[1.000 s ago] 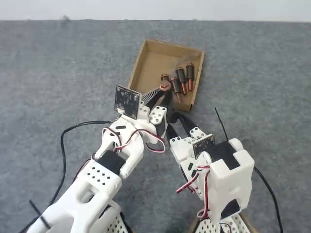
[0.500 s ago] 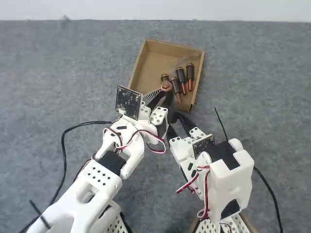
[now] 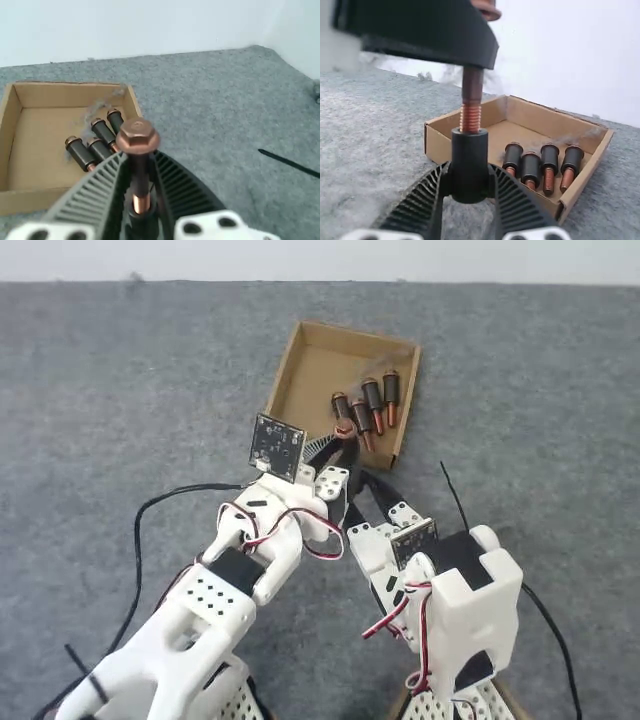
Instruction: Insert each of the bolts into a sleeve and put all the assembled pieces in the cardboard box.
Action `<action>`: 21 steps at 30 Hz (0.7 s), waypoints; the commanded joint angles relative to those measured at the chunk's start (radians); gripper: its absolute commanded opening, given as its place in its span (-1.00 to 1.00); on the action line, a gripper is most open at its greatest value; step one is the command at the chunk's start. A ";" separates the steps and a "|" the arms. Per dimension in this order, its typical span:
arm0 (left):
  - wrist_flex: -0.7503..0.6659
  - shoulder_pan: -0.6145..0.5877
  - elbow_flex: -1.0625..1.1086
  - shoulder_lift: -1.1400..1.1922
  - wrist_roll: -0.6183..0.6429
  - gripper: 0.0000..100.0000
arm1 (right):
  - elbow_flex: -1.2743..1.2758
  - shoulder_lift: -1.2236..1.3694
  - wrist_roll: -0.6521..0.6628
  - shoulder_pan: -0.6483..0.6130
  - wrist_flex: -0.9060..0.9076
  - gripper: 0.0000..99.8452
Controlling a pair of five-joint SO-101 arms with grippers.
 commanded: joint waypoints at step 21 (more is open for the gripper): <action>0.029 0.018 -0.044 0.104 -0.014 -0.98 | -0.009 -0.019 0.021 0.044 -0.031 -0.99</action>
